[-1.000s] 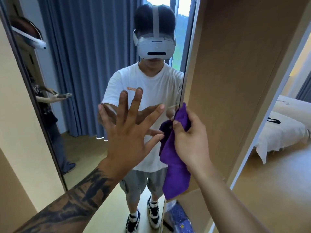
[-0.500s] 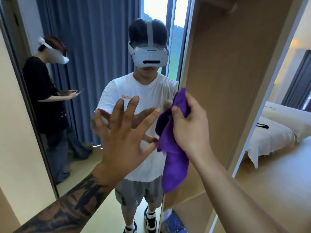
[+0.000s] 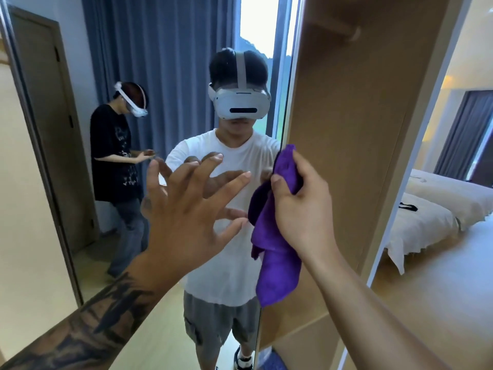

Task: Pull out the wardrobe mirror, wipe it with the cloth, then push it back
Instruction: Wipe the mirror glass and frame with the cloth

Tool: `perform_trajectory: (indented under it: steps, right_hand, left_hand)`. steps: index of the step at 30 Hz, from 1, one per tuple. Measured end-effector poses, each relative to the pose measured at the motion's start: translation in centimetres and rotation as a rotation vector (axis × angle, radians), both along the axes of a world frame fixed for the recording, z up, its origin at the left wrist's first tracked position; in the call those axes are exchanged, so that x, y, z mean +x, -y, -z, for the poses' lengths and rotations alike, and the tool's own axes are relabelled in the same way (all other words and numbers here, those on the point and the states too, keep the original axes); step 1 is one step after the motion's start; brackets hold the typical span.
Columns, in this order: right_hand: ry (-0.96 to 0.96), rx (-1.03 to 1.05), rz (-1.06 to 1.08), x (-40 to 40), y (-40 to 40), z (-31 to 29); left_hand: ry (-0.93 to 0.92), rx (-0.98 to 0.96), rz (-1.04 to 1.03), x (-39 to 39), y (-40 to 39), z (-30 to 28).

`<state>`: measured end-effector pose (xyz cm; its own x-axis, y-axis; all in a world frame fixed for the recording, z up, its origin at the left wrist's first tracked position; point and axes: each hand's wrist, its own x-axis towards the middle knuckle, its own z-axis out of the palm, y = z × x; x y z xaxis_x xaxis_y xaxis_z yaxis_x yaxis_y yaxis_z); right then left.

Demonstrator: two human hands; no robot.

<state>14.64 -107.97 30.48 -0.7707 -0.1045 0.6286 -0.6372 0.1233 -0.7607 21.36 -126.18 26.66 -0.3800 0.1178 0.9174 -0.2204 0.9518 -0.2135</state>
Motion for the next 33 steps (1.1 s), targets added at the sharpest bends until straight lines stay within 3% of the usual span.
perform_trajectory:
  steps: [13,19,26,33]
  right_hand:
    - [0.089,0.008,0.022,1.5,0.2,5.7]
    - [0.109,-0.028,0.036,1.7,0.7,7.6]
    - [0.081,-0.055,-0.066,1.0,-0.1,8.3]
    - [0.094,-0.085,-0.106,-0.4,-0.6,8.5]
  left_hand:
    - [-0.143,0.534,-0.099,6.0,8.4,1.7]
    - [-0.203,0.865,0.117,6.5,10.0,4.6]
    - [-0.234,0.966,0.167,7.0,9.6,4.9]
    - [-0.298,0.927,0.144,8.3,7.9,5.9]
